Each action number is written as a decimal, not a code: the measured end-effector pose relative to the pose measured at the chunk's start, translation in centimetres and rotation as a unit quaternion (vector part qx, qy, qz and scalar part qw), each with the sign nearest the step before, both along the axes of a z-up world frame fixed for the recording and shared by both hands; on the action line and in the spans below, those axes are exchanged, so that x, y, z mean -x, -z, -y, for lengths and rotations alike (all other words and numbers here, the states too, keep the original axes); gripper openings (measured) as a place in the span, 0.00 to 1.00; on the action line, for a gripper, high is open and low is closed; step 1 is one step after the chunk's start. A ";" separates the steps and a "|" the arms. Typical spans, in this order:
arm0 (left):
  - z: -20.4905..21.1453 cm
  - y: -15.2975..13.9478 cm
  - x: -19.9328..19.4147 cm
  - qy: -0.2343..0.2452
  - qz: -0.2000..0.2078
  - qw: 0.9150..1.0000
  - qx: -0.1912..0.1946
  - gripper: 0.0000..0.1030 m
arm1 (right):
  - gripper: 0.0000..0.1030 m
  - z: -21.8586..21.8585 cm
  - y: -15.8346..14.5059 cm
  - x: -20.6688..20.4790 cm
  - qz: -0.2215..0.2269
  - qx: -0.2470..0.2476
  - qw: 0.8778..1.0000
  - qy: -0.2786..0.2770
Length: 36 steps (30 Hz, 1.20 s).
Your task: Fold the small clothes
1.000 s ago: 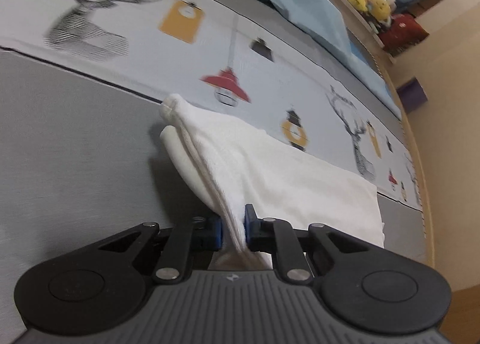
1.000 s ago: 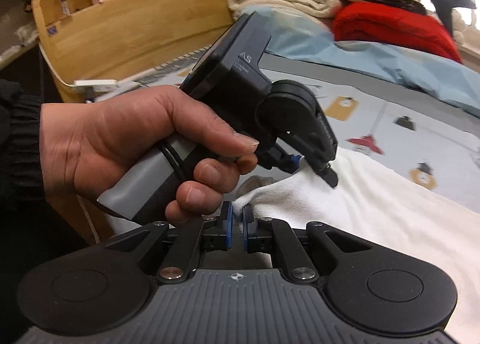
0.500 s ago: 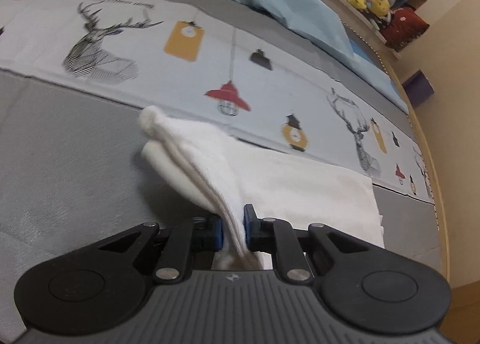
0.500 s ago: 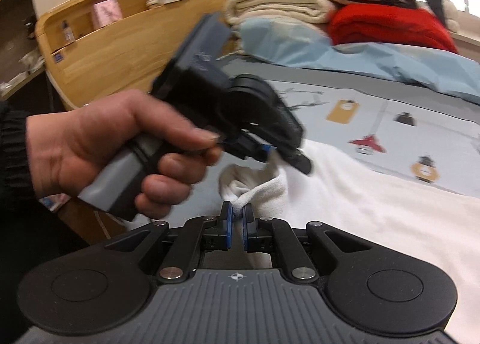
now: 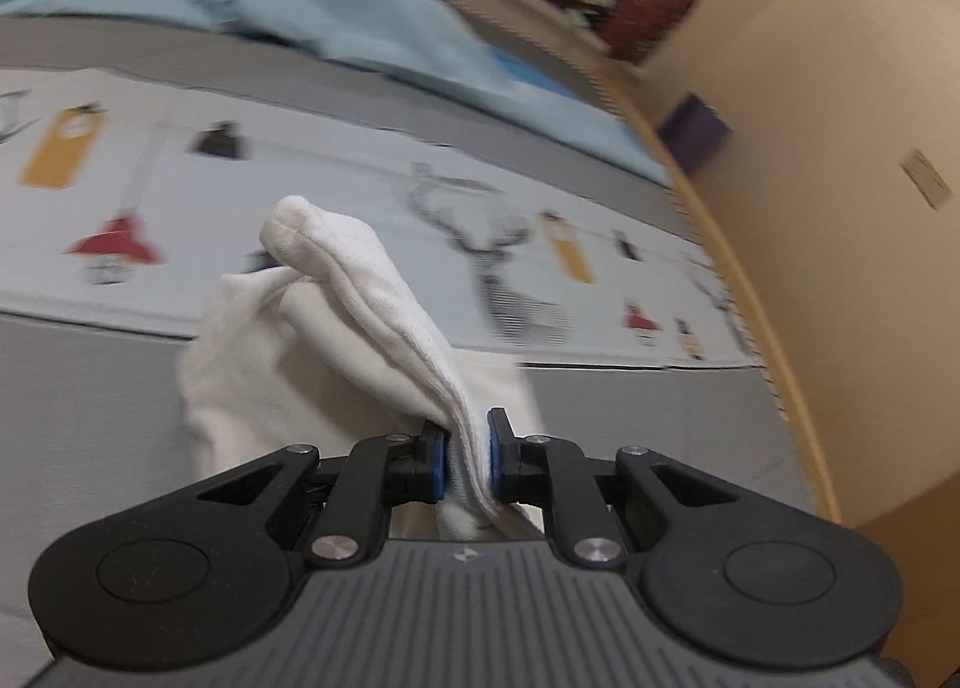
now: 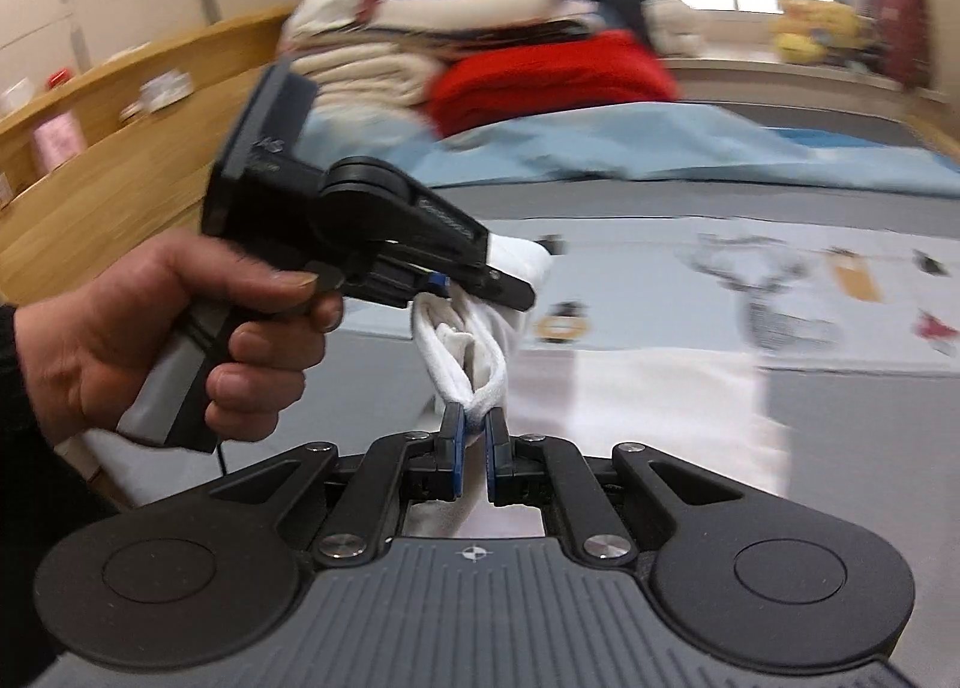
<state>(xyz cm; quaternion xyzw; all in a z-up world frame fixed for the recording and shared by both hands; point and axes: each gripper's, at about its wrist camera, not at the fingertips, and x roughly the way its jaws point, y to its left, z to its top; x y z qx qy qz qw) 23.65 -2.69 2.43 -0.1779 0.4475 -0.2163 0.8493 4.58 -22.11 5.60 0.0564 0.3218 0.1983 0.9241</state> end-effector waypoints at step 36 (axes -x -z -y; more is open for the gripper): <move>4.6 8.6 5.8 0.296 -0.081 0.931 -0.199 0.30 | 0.03 11.1 11.1 -5.8 -0.238 0.000 0.945 0.226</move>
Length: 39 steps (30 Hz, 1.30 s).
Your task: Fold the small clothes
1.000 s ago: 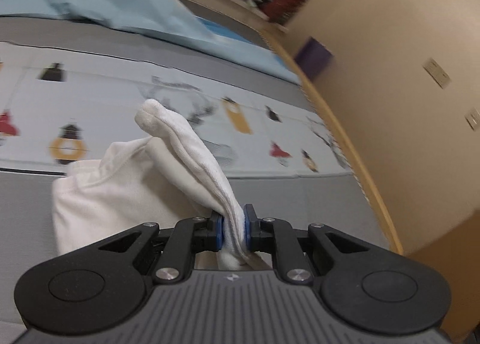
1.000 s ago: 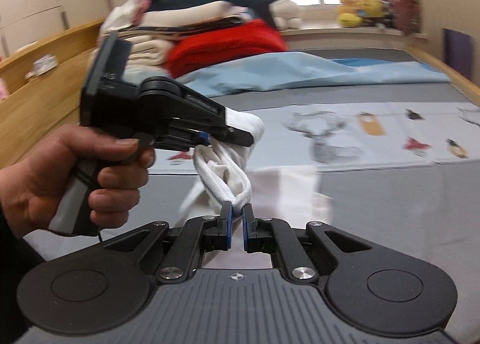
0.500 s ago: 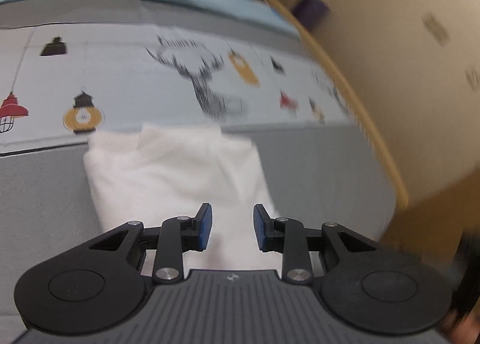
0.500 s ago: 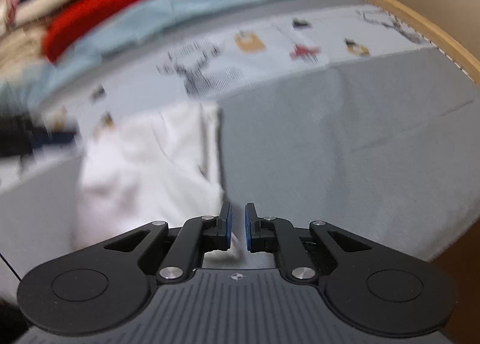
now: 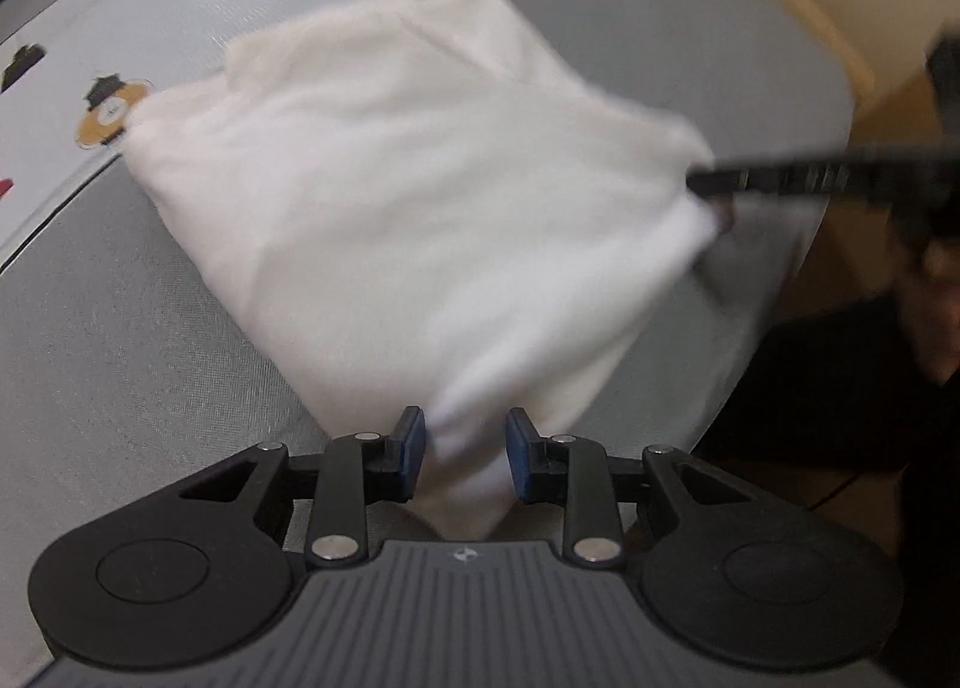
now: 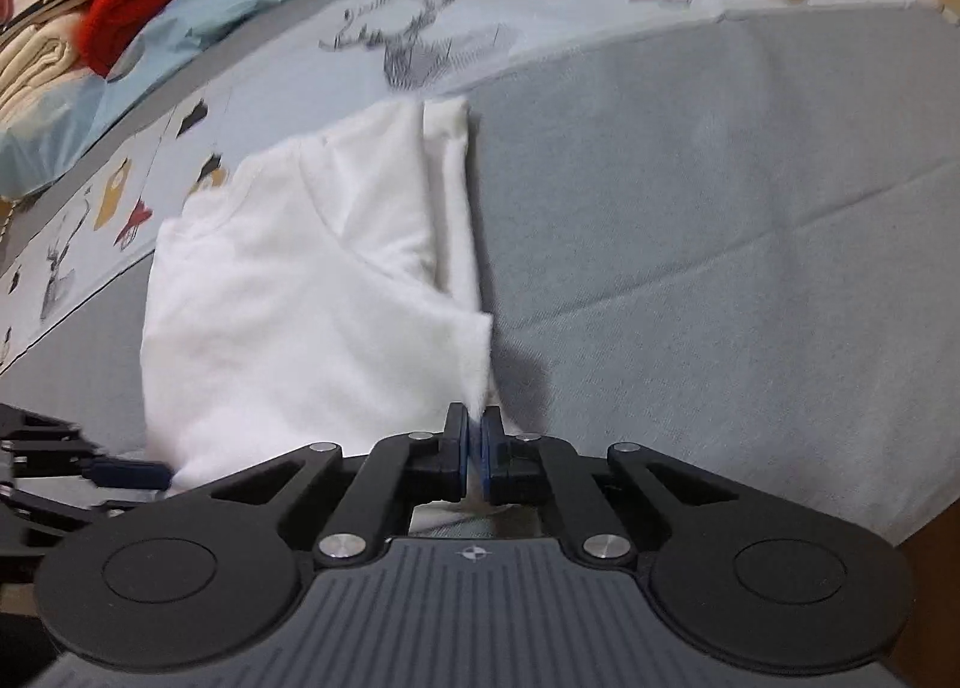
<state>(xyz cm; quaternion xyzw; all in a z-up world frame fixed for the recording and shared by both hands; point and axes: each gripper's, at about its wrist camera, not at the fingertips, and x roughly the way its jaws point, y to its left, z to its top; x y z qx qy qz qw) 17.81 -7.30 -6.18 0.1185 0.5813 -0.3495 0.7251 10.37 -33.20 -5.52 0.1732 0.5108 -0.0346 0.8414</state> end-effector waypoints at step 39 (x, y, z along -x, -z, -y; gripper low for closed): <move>-10.0 -1.0 -10.9 -0.383 0.000 0.919 0.098 0.31 | 0.02 1.6 1.7 -14.2 0.076 -0.014 0.996 0.047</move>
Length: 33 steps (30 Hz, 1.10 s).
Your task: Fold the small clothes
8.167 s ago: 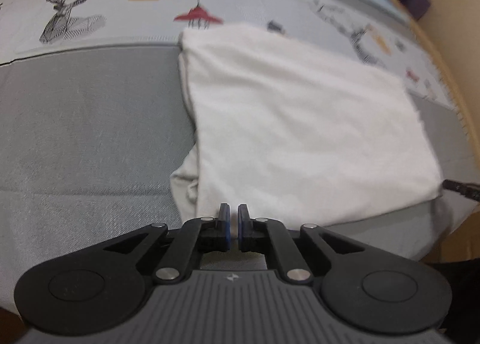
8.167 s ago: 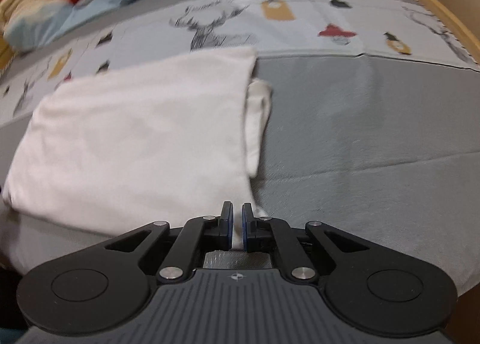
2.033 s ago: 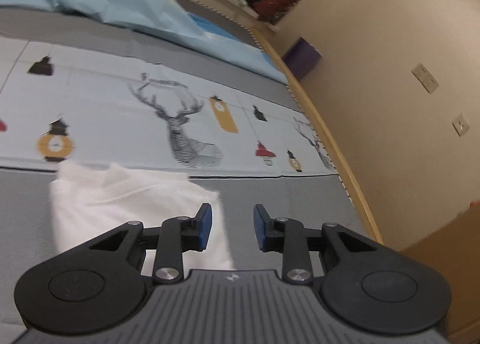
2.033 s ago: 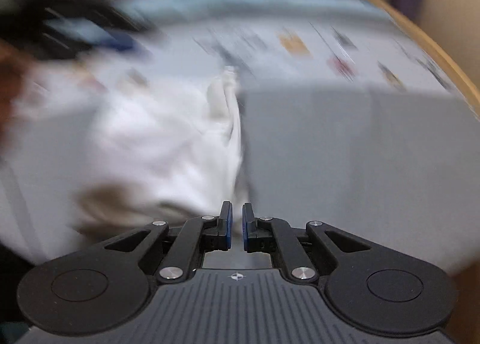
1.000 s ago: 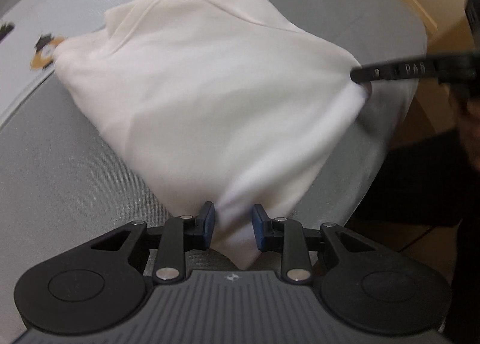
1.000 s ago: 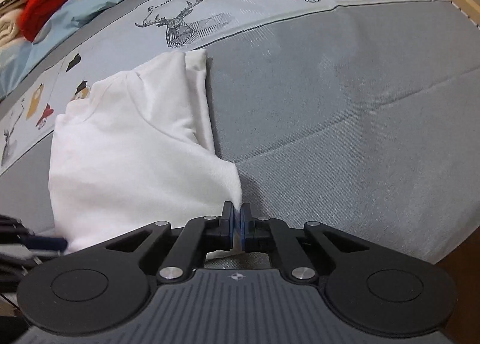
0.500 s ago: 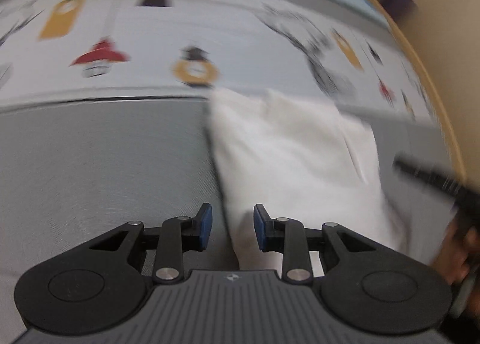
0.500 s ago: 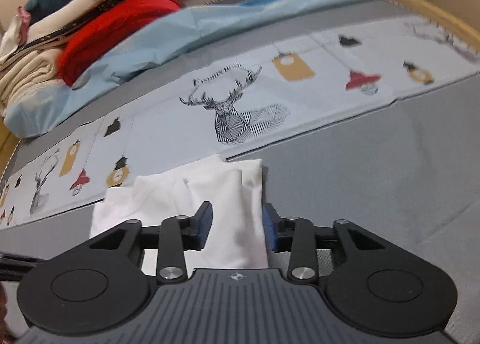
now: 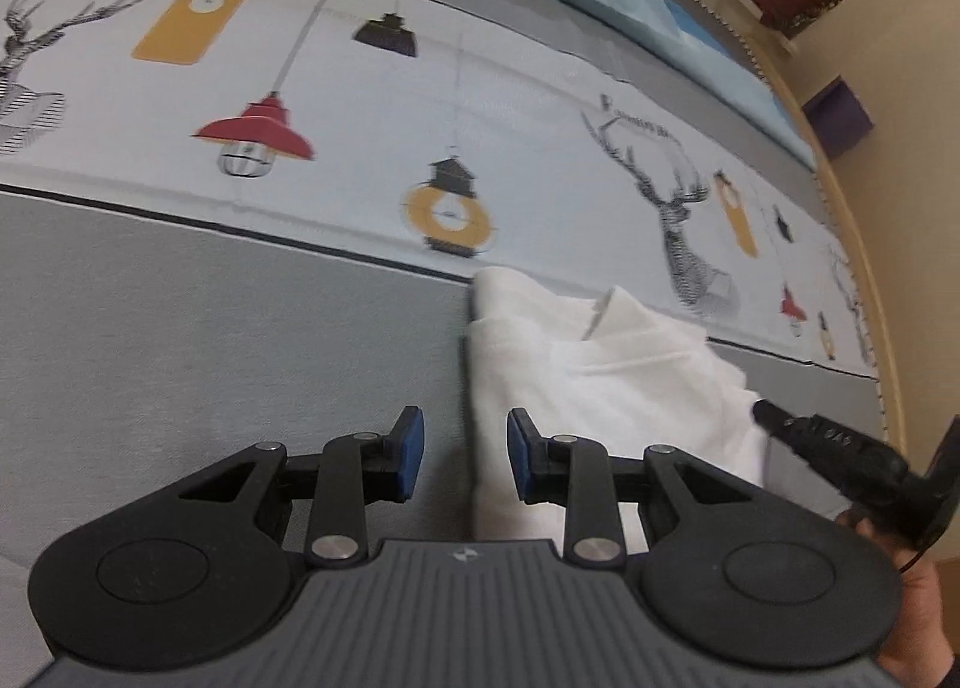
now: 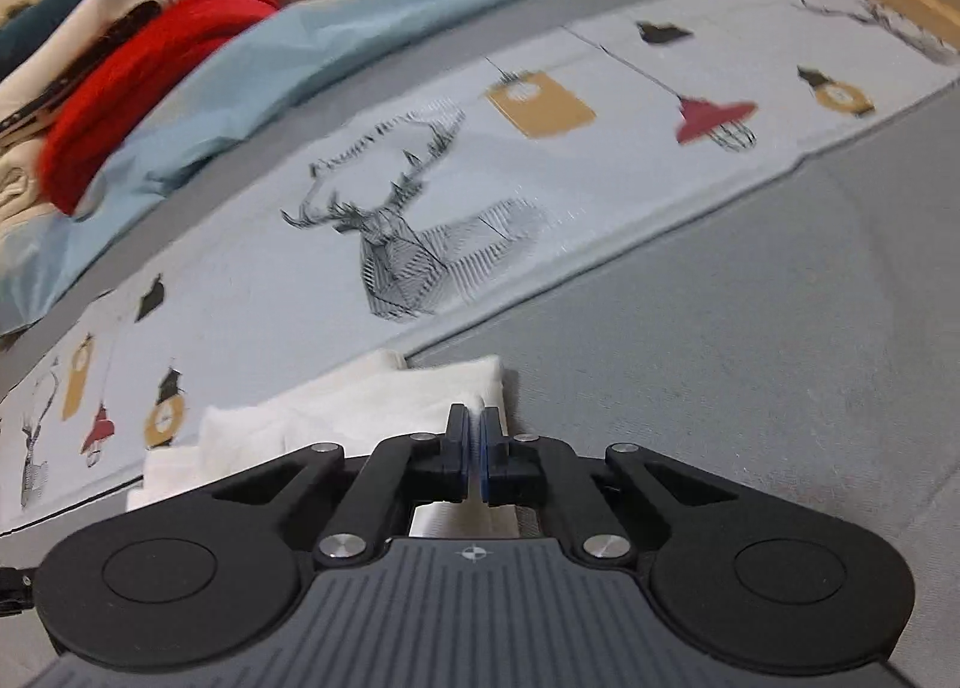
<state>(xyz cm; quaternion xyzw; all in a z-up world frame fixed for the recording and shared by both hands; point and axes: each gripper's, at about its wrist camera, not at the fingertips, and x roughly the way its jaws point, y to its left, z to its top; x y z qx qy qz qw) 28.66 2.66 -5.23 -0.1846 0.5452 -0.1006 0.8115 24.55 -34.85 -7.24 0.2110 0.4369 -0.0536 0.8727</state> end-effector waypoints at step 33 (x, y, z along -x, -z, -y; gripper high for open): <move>3.8 6.1 -1.0 -0.002 -0.051 0.998 0.044 0.36 | 0.43 0.2 2.9 1.0 -0.065 -0.076 0.990 -0.096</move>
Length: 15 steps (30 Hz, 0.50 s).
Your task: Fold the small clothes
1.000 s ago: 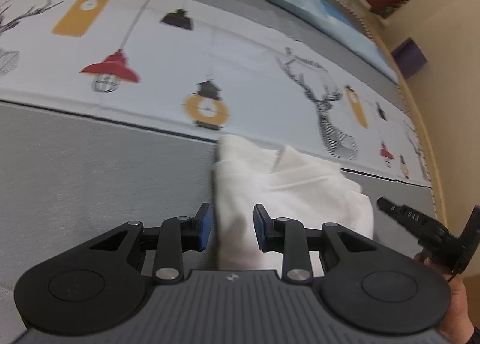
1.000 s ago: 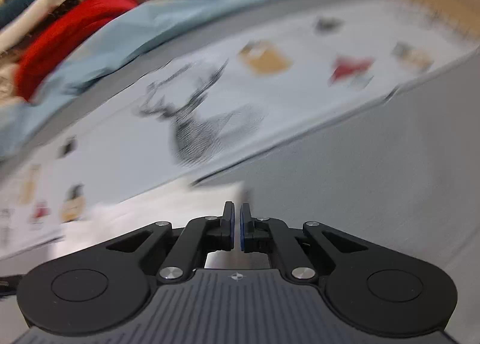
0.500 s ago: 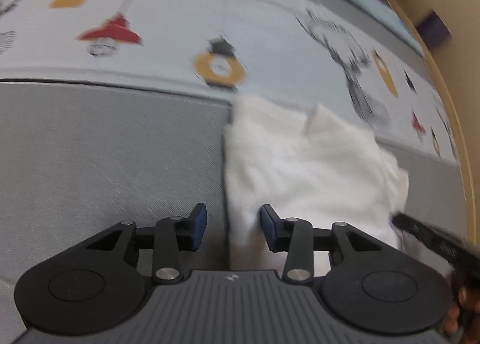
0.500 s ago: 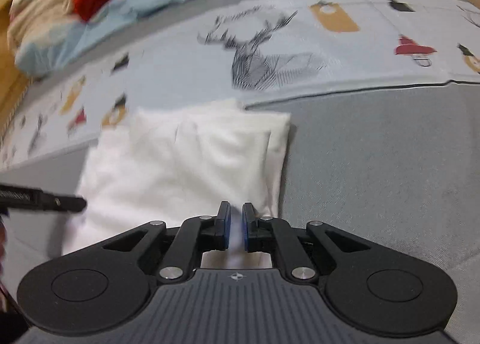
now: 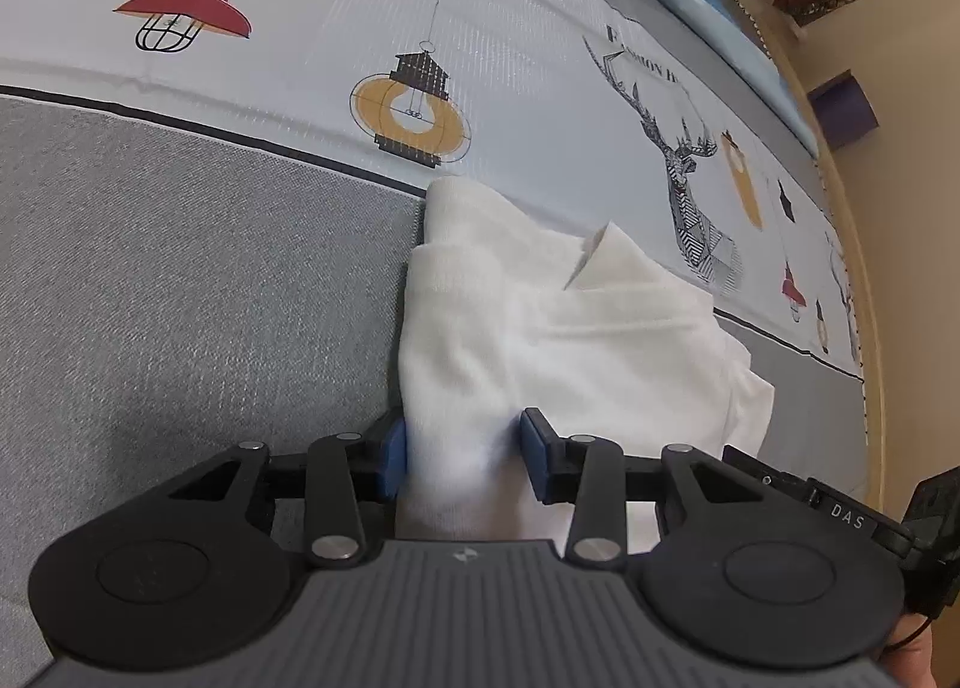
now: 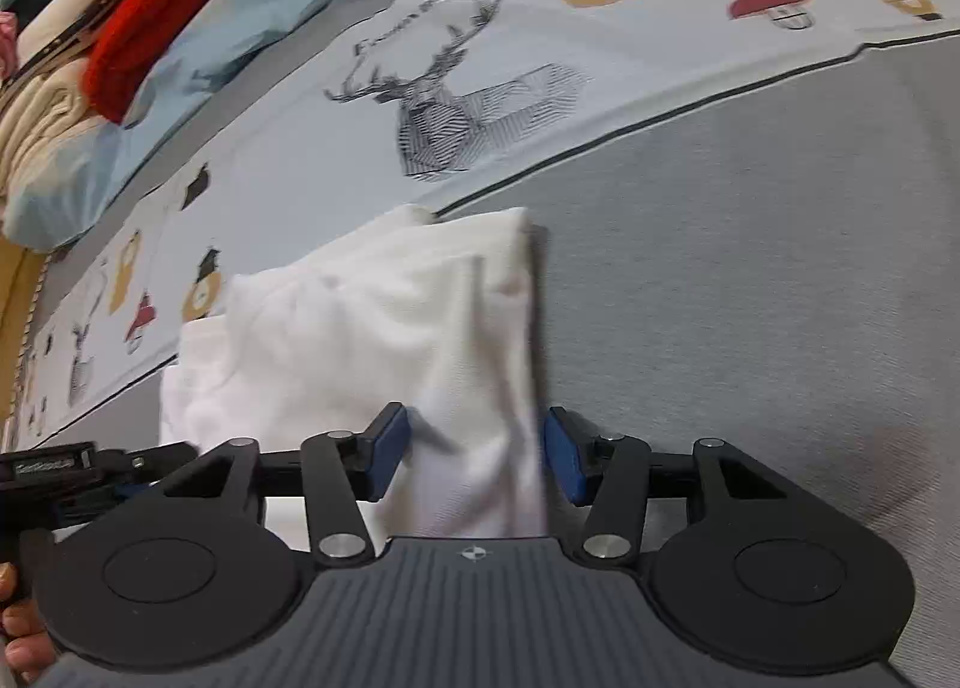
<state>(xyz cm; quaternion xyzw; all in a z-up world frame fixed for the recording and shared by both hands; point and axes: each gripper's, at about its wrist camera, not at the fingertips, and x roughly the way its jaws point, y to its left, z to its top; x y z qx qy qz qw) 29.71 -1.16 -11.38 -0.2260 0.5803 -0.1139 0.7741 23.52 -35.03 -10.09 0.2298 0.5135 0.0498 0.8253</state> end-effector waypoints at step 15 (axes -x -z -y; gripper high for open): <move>-3.4 -8.6 -1.1 -0.065 0.225 0.971 -0.053 0.18 | 0.19 -3.3 -5.7 -1.5 0.163 0.075 0.983 0.039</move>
